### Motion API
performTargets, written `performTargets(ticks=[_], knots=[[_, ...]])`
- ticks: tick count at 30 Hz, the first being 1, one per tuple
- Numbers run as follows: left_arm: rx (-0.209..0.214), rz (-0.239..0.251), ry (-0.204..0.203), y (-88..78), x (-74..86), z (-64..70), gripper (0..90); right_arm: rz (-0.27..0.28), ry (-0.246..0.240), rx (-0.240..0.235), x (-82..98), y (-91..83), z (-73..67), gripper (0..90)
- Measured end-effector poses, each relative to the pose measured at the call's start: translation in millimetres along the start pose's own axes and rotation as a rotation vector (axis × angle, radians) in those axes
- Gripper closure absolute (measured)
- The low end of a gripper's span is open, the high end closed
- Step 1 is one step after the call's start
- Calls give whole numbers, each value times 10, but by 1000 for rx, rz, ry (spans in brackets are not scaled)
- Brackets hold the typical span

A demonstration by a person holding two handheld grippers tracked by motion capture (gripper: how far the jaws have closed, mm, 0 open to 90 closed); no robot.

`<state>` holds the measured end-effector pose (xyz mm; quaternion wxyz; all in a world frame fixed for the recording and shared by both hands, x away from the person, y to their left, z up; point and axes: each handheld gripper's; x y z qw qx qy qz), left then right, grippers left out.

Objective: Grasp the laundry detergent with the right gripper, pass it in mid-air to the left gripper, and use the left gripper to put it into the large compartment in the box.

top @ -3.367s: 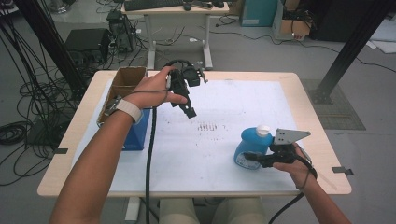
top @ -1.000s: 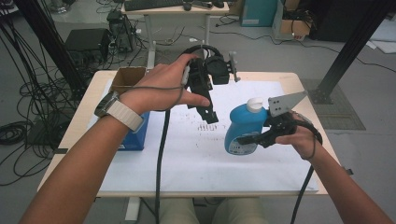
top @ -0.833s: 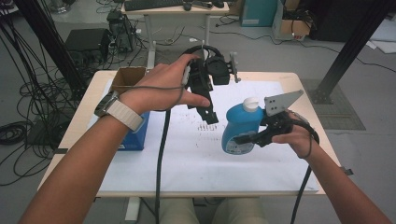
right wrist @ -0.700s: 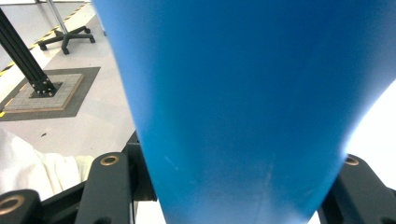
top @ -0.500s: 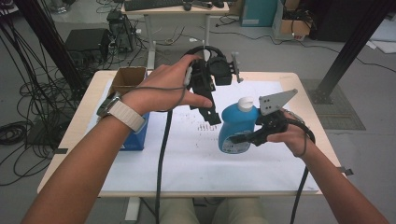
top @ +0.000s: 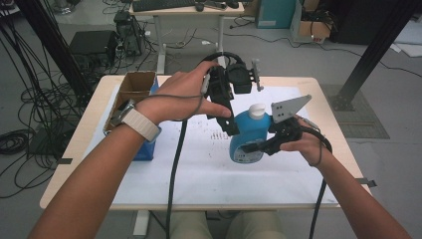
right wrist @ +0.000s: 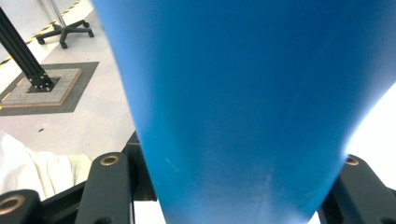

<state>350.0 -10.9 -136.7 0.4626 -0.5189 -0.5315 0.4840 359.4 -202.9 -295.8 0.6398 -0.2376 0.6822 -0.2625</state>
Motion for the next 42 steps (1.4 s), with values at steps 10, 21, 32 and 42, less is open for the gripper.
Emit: performTargets(ticks=[10, 21, 32, 42], knots=[[8, -2, 2, 20, -56, 4, 45, -10, -7, 6, -11, 35, -16, 427], [18, -3, 2, 56, -118, -2, 45, -22, -13, 9, -50, 90, -22, 427], [21, 2, -2, 91, -145, -21, 44, -31, -19, -1, -95, 129, -26, 427], [26, 1, -9, 113, -179, -39, 45, -36, -22, 10, -113, 156, -27, 427]])
Point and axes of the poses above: each handheld gripper's, and its own axes: y roughly forward along the jaws, x roughly out of its underside, z roughly to its right, and after that the axes turned 15 degrees about -z, right-handed
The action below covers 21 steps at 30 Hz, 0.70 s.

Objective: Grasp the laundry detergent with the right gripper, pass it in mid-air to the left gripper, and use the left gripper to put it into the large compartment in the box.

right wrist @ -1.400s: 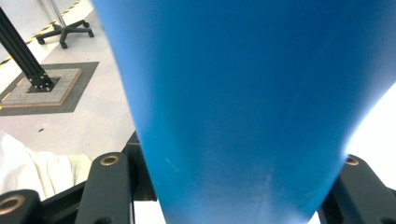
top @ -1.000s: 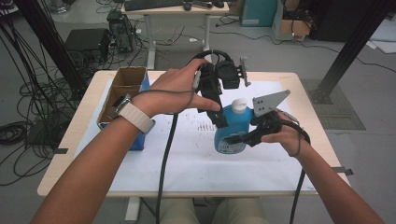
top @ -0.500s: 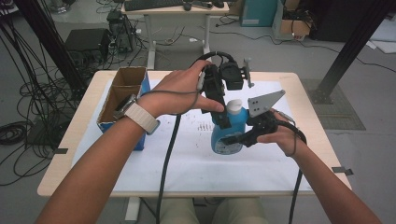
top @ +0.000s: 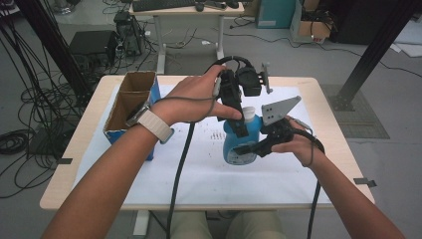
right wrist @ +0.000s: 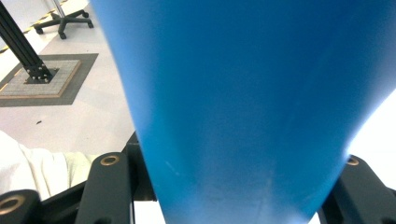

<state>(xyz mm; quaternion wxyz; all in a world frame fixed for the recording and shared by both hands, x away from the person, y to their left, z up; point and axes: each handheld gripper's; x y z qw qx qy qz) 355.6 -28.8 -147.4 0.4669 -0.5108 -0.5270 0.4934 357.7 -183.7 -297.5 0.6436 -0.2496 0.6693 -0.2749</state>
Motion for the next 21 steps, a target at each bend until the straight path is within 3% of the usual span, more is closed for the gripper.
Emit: performTargets(ticks=[21], knots=[[5, 1, -11, 40, -5, -20, 47, -4, -2, -7, -14, 15, -5, 427]])
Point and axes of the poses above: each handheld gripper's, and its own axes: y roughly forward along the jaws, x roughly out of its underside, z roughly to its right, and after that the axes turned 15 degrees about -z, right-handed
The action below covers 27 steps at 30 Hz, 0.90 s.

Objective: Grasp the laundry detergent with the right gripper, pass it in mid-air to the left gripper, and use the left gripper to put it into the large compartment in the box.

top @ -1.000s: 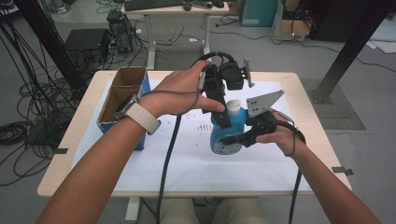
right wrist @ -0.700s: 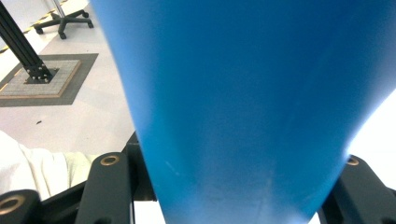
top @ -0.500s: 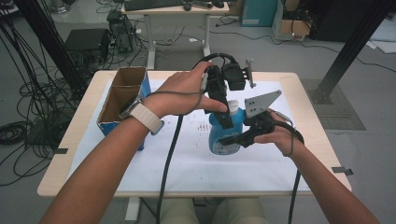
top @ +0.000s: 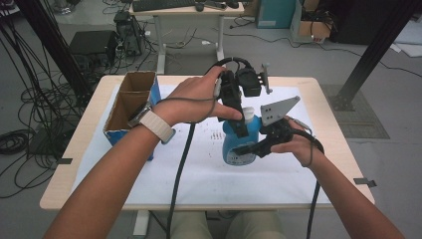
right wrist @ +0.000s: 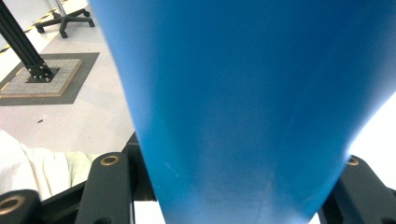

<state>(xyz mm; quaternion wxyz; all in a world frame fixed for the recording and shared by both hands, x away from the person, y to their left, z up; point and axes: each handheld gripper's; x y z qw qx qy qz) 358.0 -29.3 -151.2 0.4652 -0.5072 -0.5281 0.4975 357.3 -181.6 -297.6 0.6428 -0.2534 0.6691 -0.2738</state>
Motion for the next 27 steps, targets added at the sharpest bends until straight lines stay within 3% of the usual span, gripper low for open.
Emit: performTargets(ticks=[27], knots=[[-3, -7, 7, 5, -18, -1, 60, 1, 6, -2, -1, 4, 5, 427]])
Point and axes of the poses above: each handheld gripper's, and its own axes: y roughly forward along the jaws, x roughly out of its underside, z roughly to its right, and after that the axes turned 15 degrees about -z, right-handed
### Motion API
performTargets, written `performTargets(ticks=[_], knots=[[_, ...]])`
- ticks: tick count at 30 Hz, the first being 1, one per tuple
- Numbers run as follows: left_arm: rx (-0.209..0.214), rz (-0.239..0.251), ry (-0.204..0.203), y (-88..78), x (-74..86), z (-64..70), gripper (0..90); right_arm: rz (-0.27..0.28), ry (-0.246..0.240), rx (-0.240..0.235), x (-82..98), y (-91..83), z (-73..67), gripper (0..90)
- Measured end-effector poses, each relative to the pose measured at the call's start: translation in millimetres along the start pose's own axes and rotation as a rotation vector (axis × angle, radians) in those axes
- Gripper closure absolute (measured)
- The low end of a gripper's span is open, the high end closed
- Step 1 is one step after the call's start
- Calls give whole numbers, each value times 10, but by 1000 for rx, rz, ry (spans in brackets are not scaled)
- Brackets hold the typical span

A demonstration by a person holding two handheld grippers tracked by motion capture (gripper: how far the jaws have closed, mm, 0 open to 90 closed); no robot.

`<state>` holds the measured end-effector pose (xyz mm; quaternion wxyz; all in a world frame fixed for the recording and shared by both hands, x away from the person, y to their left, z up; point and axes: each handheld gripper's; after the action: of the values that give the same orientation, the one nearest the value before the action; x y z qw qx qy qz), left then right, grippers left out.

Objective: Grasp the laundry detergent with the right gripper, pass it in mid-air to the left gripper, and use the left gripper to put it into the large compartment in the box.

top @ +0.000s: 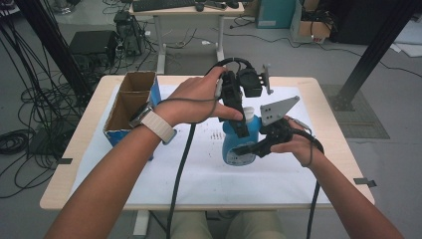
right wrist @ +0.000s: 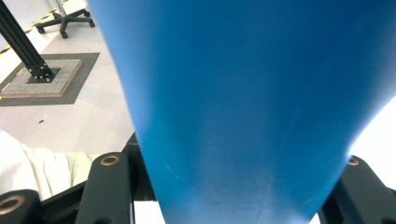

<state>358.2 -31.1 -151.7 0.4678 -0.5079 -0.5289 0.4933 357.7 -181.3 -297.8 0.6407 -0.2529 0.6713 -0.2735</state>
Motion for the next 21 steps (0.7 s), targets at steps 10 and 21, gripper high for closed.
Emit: performTargets(ticks=[10, 21], knots=[[2, 3, -5, 0, 3, 3, 59, -4, 1, 7, 9, -12, 11, 427], [1, 3, -4, -7, -1, 7, 60, -5, -2, 15, 12, -15, 24, 427]])
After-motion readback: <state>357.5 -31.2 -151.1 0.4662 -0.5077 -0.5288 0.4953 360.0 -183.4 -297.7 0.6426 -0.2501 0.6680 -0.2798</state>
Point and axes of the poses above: each handheld gripper's, and its own axes: y roughly forward along the jaws, x roughly out of its underside, z roughly to its right, and after that the axes turned 15 degrees about -z, right-handed
